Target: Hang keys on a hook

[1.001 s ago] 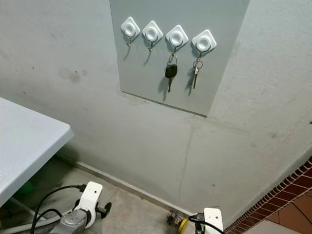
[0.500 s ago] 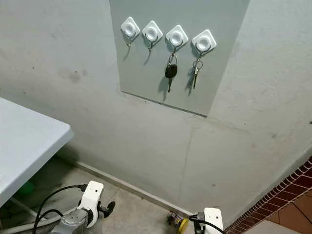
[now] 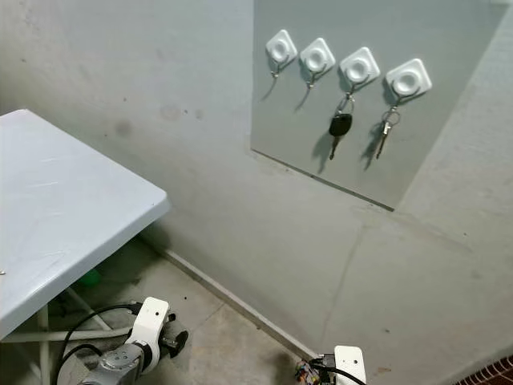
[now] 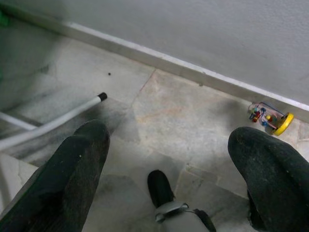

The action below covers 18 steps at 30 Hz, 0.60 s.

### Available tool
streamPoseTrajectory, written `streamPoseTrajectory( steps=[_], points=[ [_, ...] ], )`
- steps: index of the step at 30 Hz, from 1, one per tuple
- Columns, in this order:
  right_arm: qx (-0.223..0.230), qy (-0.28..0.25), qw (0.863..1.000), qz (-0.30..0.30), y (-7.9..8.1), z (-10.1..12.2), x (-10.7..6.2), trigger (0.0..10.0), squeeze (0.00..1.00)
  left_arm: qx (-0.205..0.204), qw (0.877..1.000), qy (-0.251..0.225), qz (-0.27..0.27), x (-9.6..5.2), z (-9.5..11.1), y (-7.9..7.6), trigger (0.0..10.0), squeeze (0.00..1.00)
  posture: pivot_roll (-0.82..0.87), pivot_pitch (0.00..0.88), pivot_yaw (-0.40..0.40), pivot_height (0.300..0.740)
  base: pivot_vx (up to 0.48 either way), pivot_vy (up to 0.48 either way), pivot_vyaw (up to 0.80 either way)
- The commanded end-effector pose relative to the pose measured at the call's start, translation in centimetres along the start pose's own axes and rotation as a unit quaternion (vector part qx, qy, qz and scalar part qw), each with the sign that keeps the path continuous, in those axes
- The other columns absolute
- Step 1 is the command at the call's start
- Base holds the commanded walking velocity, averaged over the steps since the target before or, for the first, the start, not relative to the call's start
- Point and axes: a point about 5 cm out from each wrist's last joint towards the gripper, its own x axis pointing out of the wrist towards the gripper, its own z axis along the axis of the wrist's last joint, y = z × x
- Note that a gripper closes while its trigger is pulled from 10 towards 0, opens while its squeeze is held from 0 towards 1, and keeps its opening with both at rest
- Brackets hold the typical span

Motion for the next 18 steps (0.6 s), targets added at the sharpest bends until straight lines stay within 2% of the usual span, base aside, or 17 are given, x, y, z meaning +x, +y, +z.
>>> streamPoseTrajectory(
  steps=[1,7,18],
  points=[
    [-0.003,0.000,1.000,0.000,-0.04,-0.12,-0.06,10.0,0.00,-0.009,1.000,0.002,0.004,-0.04,-0.14,0.15,10.0,0.00,-0.02,0.000,0.006,0.740,0.000,0.000,0.79],
    [-0.002,-0.001,1.000,-0.004,-0.37,-0.10,-0.10,10.0,0.00,-0.021,1.000,0.000,0.003,0.04,0.01,-0.07,10.0,0.00,-0.02,0.000,-0.003,0.740,0.000,0.000,0.79],
    [0.000,0.003,1.000,-0.006,-0.42,-0.16,-0.10,10.0,0.00,-0.018,1.000,-0.004,0.003,0.10,0.29,-0.04,10.0,0.00,-0.02,0.000,-0.001,0.740,0.000,0.000,0.79]
  ],
)
